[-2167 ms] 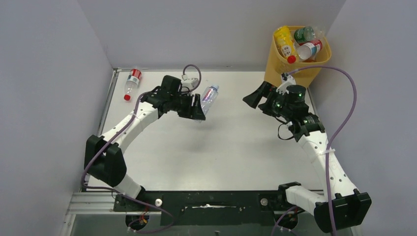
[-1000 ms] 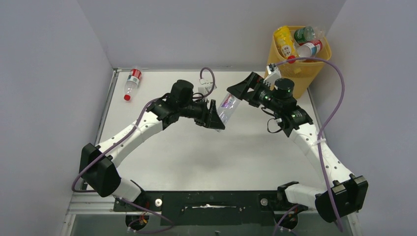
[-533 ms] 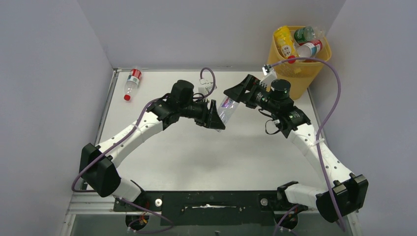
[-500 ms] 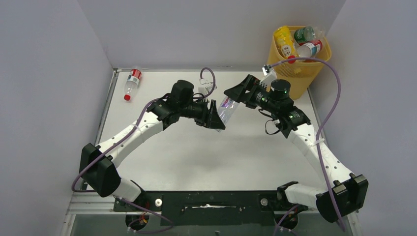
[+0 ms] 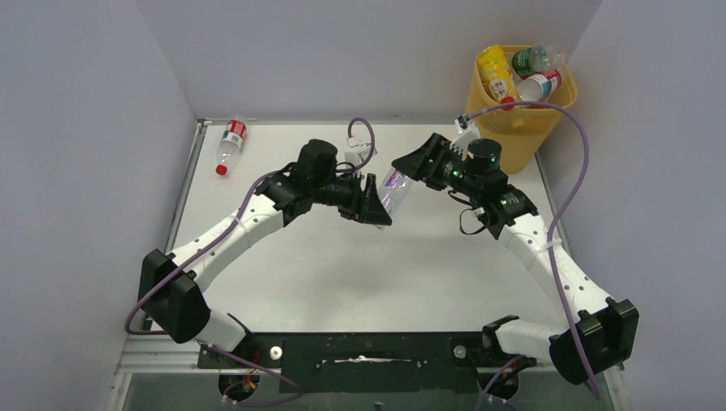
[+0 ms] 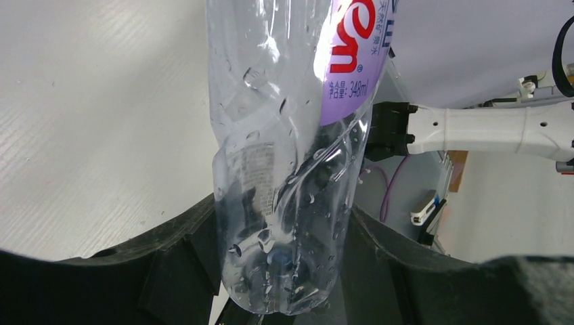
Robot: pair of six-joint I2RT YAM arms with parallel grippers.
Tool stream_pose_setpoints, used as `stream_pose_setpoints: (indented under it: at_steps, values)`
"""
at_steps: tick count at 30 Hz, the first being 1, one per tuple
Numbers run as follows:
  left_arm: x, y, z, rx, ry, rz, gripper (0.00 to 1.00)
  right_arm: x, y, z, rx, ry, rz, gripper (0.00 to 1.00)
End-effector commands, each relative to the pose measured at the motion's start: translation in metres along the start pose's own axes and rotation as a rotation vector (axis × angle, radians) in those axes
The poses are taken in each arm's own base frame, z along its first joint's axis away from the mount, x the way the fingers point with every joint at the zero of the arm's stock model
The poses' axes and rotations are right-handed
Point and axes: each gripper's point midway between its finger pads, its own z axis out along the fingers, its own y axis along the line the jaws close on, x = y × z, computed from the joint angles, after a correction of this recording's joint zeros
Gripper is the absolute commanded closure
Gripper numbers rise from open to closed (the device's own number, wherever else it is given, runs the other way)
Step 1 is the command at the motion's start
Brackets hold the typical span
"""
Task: Put the plastic bottles in the bin
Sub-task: Place the plastic bottle in the trash bin.
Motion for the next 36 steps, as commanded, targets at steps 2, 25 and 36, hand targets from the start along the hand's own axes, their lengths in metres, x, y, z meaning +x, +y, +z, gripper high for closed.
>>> stream_pose_setpoints:
  at_steps: [2,25,36]
  values:
    - [-0.022,-0.017,-0.007,0.027,-0.077,0.084,0.4,-0.008,0.018,0.0,-0.036,-0.016,-0.038,0.57]
    - [-0.066,-0.021,-0.091,-0.14,-0.262,0.119,0.17,-0.227,-0.042,-0.119,0.5,-0.487,-0.251,0.65]
    - [-0.052,-0.002,-0.102,-0.167,-0.255,0.108,0.16,-0.323,-0.051,-0.268,0.924,-1.096,-0.244,0.62]
